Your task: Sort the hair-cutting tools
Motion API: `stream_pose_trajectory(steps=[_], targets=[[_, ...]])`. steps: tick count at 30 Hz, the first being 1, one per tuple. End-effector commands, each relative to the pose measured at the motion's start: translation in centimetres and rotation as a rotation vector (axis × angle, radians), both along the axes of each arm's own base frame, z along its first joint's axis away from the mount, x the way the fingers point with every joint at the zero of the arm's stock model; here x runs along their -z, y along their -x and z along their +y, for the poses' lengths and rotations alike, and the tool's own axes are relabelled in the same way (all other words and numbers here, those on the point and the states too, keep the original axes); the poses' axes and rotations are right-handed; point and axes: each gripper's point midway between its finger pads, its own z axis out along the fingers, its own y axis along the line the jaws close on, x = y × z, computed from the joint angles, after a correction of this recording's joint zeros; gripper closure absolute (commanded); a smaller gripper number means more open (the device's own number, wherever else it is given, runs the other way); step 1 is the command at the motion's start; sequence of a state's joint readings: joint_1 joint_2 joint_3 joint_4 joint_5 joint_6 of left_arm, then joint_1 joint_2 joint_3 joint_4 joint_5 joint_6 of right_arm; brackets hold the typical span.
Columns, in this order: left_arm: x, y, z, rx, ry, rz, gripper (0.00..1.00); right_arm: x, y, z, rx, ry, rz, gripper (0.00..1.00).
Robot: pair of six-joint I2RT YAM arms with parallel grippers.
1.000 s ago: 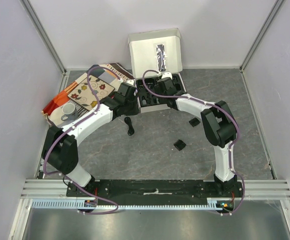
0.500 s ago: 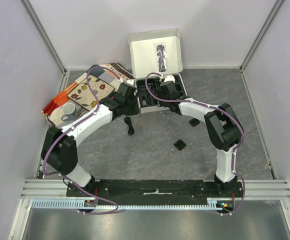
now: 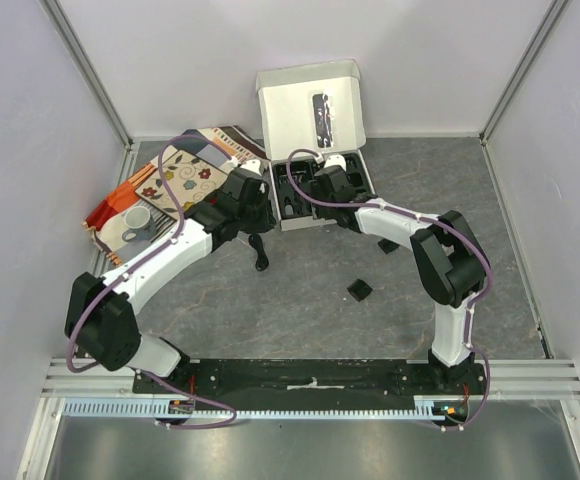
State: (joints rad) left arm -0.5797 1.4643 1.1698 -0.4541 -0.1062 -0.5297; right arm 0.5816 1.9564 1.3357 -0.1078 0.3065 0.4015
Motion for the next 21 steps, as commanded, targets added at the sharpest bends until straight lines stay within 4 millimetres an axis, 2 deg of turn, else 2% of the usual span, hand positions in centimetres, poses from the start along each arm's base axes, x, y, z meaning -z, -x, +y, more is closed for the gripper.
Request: stream_pose_trajectory(steps=[1,13,21], targets=[[-1.9,0.0,0.4,-0.032,0.029,-0.063,0.98,0.7,2.5,-0.4,-0.008,0.047,0.073,0.37],[-3.0,1.3,1.0,-0.030,0.056,-0.080,0.98,2.1,6.0,-0.9,0.001,0.072,0.134,0.37],[-3.5,2.5,1.4,-0.025,0.073,-0.083,0.98,2.0,8.8,-1.1,0.063,0.037,0.174,0.38]])
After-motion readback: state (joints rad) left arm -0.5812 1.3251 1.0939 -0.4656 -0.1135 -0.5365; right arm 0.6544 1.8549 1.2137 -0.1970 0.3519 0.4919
